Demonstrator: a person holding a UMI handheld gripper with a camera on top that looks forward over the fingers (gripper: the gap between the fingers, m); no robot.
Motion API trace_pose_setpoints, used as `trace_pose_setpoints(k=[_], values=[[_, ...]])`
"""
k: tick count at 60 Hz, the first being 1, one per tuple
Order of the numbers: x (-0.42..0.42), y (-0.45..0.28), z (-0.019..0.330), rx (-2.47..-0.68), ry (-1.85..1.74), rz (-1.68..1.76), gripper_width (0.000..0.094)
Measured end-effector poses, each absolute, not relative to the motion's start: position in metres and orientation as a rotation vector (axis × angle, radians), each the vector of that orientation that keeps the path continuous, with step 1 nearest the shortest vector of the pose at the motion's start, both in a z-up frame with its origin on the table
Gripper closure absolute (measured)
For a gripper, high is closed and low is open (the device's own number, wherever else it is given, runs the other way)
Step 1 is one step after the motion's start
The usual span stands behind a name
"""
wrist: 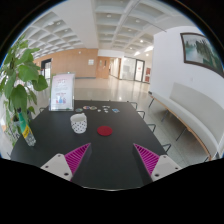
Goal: Pour water
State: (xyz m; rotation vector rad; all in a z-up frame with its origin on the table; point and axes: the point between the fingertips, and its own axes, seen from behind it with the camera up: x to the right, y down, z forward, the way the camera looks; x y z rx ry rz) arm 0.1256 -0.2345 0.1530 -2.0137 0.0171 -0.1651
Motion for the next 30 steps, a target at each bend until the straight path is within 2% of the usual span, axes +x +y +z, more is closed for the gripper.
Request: trace_pose_setpoints(k=[16,30], values=[[0.106,-0.248,0.134,-2.018,-0.032,-0.206,0.008],[0.028,-0.274,0.106,-2.028,-0.118,-0.13,0.0076]])
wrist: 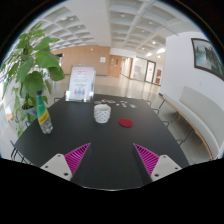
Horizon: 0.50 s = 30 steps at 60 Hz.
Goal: Pour water
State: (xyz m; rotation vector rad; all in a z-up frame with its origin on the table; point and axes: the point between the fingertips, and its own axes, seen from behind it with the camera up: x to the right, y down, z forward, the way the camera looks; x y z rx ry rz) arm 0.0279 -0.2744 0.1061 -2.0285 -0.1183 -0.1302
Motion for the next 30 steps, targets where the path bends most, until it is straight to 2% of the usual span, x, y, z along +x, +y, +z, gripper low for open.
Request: trace_pose_setpoints(k=[15,30], values=[[-0.12,-0.281,0.082,-2.022,-0.224,0.045,0.0078],[-0.256,-0.225,0.081,-1.96,-0.241,0.168,0.0079]])
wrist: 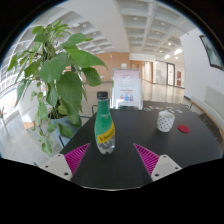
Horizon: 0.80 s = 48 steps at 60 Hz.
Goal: Pour water
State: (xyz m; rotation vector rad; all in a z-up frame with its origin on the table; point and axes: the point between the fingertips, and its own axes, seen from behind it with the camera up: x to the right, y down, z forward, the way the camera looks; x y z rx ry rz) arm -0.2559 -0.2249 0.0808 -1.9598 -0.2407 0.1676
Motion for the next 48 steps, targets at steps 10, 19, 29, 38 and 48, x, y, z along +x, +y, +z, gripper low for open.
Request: trace_pose_setpoints(k=[10,19,29,38,48], values=[[-0.296,-0.163,0.072,-1.915,-0.228,0.13,0.0078],[-0.306,-0.123,0.055,-1.903,-0.199,0.077,0.0116],[-0.303,-0.104,0.055,-1.83,-0.198,0.032,0.0383],[-0.303,-0.105,0.056,-1.825,-0.183,0.061,0.0504],[-0.312,-0.105,0.079,-1.78,-0.189,0.134,0.0531]])
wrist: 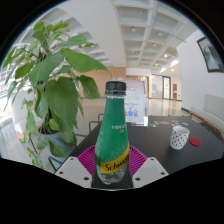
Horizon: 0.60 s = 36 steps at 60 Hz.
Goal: Pour water
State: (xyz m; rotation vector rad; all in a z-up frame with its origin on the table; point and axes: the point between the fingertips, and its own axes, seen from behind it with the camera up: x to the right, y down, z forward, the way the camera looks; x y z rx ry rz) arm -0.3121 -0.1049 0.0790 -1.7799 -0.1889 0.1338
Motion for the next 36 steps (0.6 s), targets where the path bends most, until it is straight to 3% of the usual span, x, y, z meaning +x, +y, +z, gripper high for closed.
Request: trace_pose_setpoints(k=[6,19,28,36], values=[[-0.316,-0.101,0.122,-1.726,-0.132,0.267,0.0531],[-0.32,-0.076,0.251,-1.553,0.122,0.834,0.0532],[-0.293,-0.055,0.311,-1.384,0.384,1.404,0.0532],[-0.235,-0.021,0.323,-1.165,0.697,1.818,0.0533]])
